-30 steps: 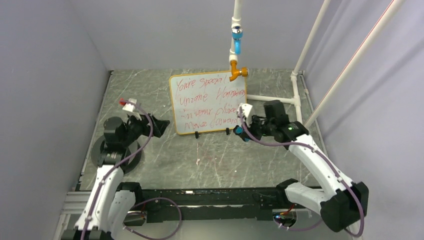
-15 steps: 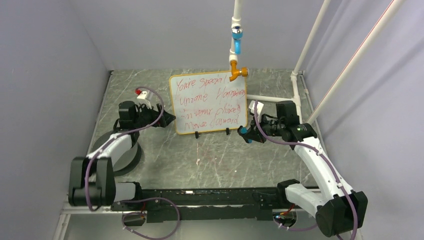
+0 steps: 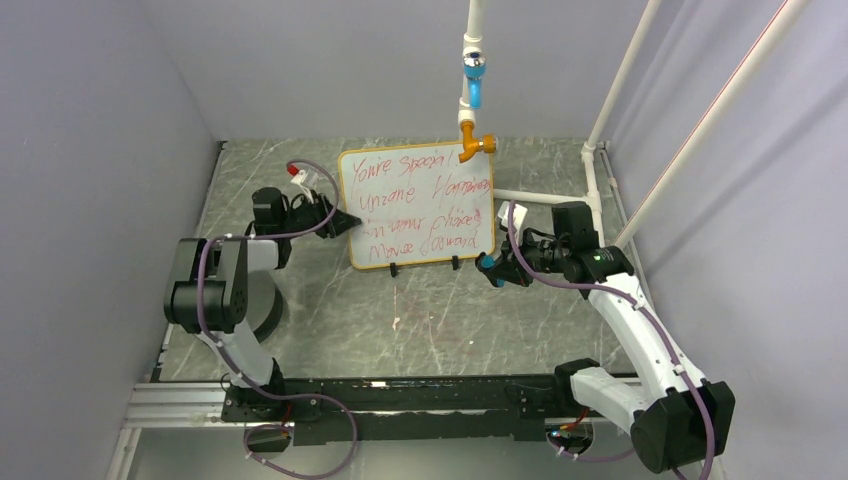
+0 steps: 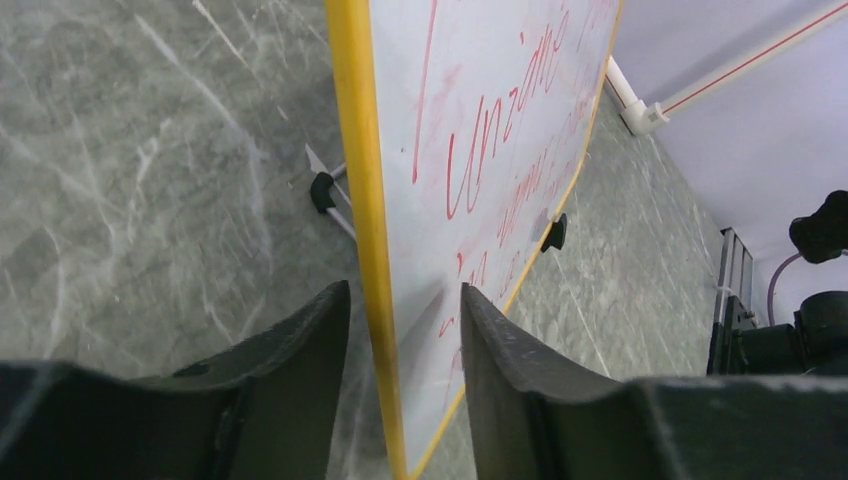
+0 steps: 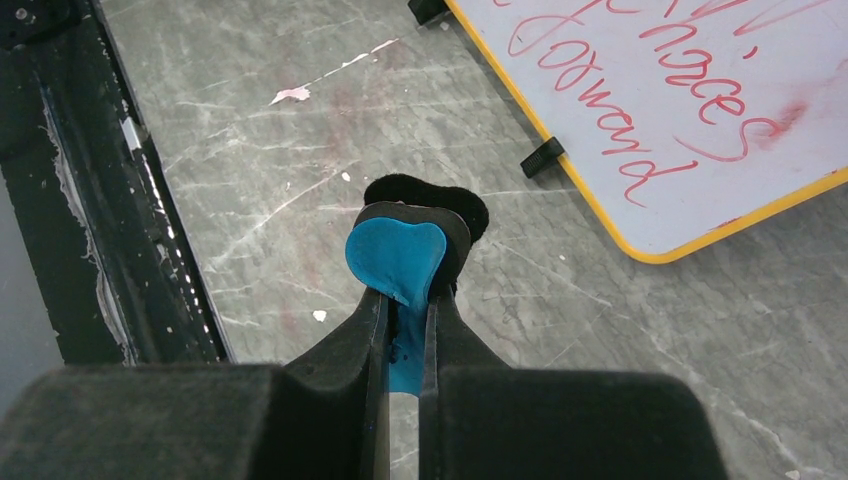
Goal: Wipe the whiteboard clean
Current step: Pick up the whiteboard from the center of the board.
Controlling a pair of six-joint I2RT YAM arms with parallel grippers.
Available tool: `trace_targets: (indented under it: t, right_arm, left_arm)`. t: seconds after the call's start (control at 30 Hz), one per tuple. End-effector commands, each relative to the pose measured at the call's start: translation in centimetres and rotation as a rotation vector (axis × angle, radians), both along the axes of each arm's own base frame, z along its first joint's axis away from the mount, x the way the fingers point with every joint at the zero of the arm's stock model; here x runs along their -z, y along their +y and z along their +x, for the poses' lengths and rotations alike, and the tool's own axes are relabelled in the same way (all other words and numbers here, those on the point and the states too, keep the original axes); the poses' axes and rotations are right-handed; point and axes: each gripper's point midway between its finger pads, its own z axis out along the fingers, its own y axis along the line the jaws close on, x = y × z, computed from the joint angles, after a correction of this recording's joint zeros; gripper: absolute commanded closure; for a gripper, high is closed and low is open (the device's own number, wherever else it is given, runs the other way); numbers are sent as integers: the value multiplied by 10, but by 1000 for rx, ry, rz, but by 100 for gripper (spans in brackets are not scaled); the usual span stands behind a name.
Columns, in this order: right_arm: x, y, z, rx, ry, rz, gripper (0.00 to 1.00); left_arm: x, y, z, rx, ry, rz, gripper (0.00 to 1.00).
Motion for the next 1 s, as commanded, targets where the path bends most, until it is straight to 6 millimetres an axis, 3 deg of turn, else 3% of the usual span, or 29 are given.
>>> trace_targets:
  t: [0.0, 0.07, 0.2, 0.3, 0.53, 0.73, 0.97]
  right_arm:
    - [-1, 1, 1, -22, -16, 6, 100]
    - [0, 1, 2, -21, -14, 4, 100]
    - [1, -1, 2, -16, -7, 4, 100]
    - [0, -2, 2, -15, -7, 9, 100]
    - [-10, -9, 2, 3, -18, 38, 100]
    - [-16, -15, 3, 24, -29, 56, 100]
    - [-15, -16, 3, 28, -23, 63, 100]
  left_arm:
    - [-33, -12, 6, 98, -139, -71, 56]
    - [-31, -14, 6, 116, -137, -87, 65]
    - [-32, -17, 6, 138, -142, -120, 100]
    - [-47, -17, 5, 137, -175, -135, 100]
    - [-106, -17, 1, 104, -198, -162, 100]
    - [-133, -17, -1, 33, -55, -278, 100]
    - [-169, -27, -17, 20, -80, -351, 100]
